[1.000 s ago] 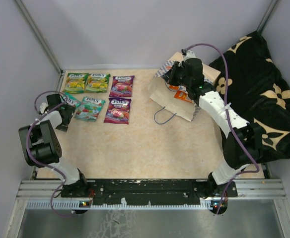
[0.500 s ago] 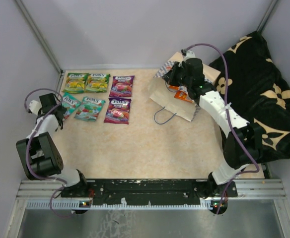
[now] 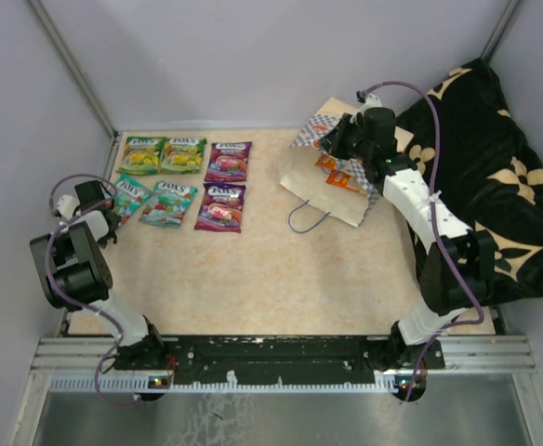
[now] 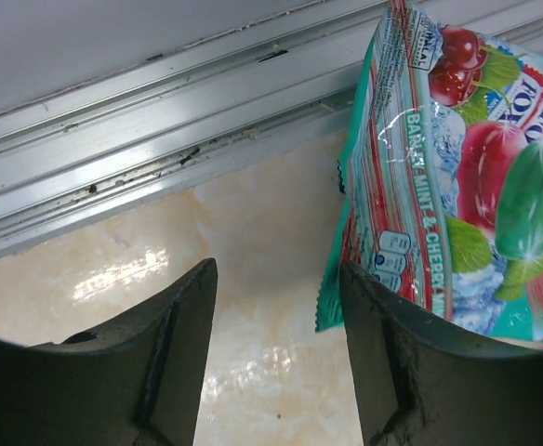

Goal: Take the snacks out of the paper bag

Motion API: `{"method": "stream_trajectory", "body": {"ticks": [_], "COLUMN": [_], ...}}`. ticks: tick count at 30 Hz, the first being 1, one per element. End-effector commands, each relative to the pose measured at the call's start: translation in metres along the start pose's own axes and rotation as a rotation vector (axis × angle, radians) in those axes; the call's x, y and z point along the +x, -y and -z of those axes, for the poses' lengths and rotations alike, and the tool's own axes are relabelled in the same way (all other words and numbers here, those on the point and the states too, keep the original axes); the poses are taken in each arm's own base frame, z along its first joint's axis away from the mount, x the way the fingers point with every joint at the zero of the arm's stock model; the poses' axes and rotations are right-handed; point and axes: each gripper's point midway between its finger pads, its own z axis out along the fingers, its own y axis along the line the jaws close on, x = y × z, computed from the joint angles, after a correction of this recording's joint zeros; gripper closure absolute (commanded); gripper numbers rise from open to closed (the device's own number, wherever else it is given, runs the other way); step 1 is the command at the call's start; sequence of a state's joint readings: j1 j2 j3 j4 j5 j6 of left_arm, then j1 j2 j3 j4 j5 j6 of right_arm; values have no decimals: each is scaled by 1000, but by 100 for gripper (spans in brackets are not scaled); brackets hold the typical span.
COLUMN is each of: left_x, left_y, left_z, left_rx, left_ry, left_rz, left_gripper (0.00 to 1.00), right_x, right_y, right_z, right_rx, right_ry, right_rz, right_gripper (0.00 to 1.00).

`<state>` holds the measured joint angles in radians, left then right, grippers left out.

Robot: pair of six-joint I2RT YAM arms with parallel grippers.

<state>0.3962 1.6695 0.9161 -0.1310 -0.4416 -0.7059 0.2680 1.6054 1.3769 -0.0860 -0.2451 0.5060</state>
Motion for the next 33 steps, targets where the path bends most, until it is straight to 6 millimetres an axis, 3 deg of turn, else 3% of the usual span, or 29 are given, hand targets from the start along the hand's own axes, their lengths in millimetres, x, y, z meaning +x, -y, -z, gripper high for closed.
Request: {"method": "stream_trajectory", "body": {"ticks": [1,11,19,23,25,27,33], "left_x": [-10,-4,11,14,15,18,29], "left_y": [16,40,45,48,51,52,51], "left_z": [-13,-18,-21,-20,-19,-18,-11], "left_rx": [29,138,176,203,218,224,253], "left_ry": [29,9,-29,-35,-43,-58,-94], "left_rz": [10,84,153,173,176,183,225], "left_gripper": [39,49,58,65,81,89,97], "right_x": [-21,-20,-24,-23,-21,-20,-18], "right_y": [-2,7,9,11,12,12,12], "right_z": [10,10,15,13,12,11,9], "right_rx": [-44,-50,-48,-50,-52,-54,-60], "right_ry": [61,54,67,64,58,54,48], "right_rz": [11,0,0,-4,-7,-8,-10], "right_gripper": [100,100,100,100,100,100,100]}}
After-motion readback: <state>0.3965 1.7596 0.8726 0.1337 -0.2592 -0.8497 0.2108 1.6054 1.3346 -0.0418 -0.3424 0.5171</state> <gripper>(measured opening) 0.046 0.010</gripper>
